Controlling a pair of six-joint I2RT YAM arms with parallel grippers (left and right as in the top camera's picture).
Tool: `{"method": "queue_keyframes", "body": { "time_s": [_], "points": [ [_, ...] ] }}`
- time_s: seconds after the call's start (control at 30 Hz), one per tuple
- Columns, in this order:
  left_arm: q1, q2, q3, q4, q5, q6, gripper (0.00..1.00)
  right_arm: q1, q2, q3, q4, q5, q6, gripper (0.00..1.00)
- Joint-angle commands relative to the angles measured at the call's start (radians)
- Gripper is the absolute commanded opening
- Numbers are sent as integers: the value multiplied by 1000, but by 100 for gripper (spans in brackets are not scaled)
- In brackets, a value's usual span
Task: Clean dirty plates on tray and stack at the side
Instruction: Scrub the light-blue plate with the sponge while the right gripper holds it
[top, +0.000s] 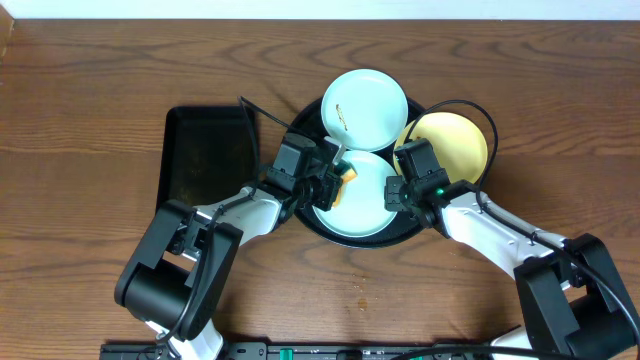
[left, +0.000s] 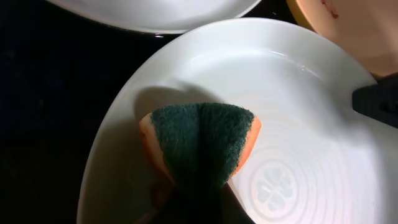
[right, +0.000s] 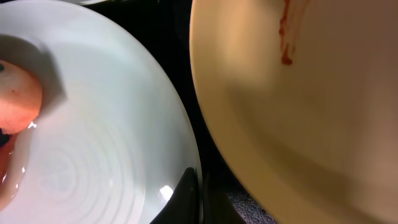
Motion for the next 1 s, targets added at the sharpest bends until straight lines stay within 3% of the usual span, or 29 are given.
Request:
{"method": "queue_keyframes", "body": {
  "time_s": [0.0, 0.07, 0.2, 0.4, 0.6, 0.87, 0.97],
  "points": [
    [8, 27, -2, -53, 4, -78, 7, 9, 7, -4, 2, 25, 11, 1],
    [8, 28, -2, -71, 173, -82, 7, 9, 7, -4, 2, 25, 11, 1],
    [8, 28, -2, -78, 302, -163, 8, 9, 7, -4, 2, 25, 11, 1],
    [26, 1, 45, -58, 541, -188, 7, 9, 7, -4, 2, 25, 11, 1],
    [75, -154, 121, -55, 516, -224, 7, 9, 7, -4, 2, 25, 11, 1],
    [146, -346, 126, -148, 217, -223, 7, 9, 7, -4, 2, 25, 10, 1],
    [163, -343, 125, -192, 196, -219, 7, 9, 7, -4, 2, 25, 10, 1]
  ]
}}
